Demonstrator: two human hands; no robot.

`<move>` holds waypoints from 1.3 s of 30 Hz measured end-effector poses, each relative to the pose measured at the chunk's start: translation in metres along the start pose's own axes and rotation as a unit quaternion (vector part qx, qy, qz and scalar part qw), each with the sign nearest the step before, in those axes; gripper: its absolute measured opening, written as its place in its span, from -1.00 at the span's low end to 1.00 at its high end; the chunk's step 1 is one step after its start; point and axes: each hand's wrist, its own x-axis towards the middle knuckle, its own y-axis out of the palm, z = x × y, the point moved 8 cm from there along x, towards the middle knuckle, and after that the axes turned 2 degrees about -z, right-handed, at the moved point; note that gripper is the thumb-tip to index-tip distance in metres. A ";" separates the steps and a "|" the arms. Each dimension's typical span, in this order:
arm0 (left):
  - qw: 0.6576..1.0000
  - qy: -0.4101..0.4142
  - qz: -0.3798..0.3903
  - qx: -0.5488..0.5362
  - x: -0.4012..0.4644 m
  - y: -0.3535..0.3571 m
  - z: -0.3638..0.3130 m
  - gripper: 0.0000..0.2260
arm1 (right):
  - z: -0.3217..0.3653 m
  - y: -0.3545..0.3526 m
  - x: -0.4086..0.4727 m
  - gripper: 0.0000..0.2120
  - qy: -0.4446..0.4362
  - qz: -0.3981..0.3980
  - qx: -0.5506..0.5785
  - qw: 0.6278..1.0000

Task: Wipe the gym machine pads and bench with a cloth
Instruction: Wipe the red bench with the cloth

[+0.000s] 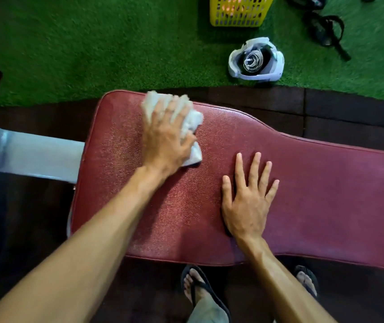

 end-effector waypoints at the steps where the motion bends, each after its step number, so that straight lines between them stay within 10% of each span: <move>1: 1.000 0.023 0.005 0.001 -0.008 0.005 -0.016 -0.44 | -0.001 0.000 0.000 -0.43 0.000 -0.002 0.002 1.000; 9: 0.965 0.242 0.099 0.001 -0.186 -0.003 0.005 -0.38 | -0.002 -0.002 -0.003 -0.45 0.011 -0.006 0.005 1.000; 14: 0.992 0.104 0.065 0.008 -0.103 -0.022 0.101 -0.45 | 0.002 -0.003 -0.003 -0.44 0.017 -0.007 -0.003 1.000; 21: 0.999 0.009 0.014 0.040 -0.009 -0.012 0.038 -0.41 | 0.002 -0.002 -0.003 -0.43 0.018 -0.003 -0.010 1.000; 26: 0.984 0.172 0.054 -0.013 -0.103 0.005 -0.027 -0.41 | 0.001 -0.005 -0.004 -0.44 0.012 -0.014 0.011 1.000; 33: 0.950 0.285 0.115 0.047 -0.151 -0.013 0.053 -0.41 | 0.001 -0.003 -0.003 -0.44 0.006 -0.012 0.011 1.000; 39: 0.996 0.061 0.037 0.056 -0.028 -0.002 0.025 -0.45 | 0.001 -0.004 -0.002 -0.44 0.003 -0.009 0.014 1.000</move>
